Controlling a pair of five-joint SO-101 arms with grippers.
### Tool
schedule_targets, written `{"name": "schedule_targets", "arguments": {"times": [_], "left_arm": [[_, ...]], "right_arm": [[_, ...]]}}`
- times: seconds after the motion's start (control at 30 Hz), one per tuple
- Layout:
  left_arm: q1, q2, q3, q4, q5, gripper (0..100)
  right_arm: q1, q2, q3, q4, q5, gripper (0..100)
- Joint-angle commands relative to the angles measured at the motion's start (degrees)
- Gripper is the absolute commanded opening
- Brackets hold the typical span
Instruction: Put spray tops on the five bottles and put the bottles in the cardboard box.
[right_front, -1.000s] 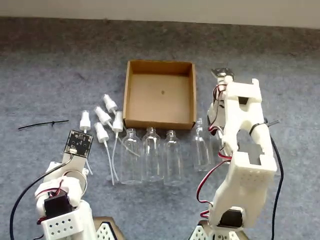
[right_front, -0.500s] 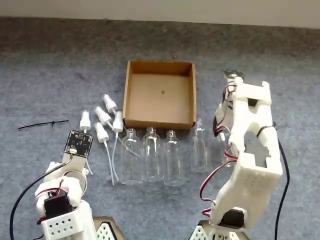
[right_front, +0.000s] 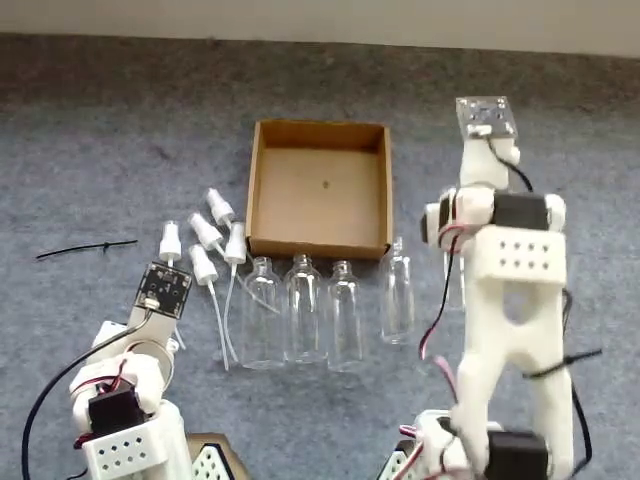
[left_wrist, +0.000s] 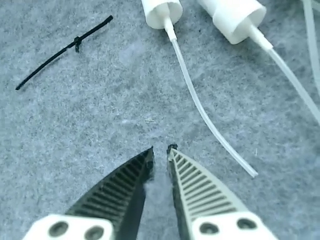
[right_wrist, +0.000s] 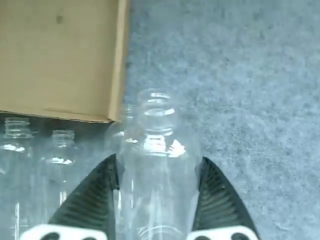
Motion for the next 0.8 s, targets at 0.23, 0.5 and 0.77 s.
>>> {"name": "schedule_targets", "arguments": {"times": [0.23,0.5,0.77], "left_arm": [[-0.75,-0.48,-16.04,1.23,-0.62,7],[-0.66,25.45,-40.13,3.08,0.62,18],[2.07,65.63,-64.84,3.16,11.69,11]], "right_arm": [[-8.40,-23.87,21.49,-8.13,-1.93,0.5],[-10.15,-32.31,25.27,-7.96,-1.67,0.5],[-10.15,-35.38,31.43,-8.48,-1.85,0.5]]}}
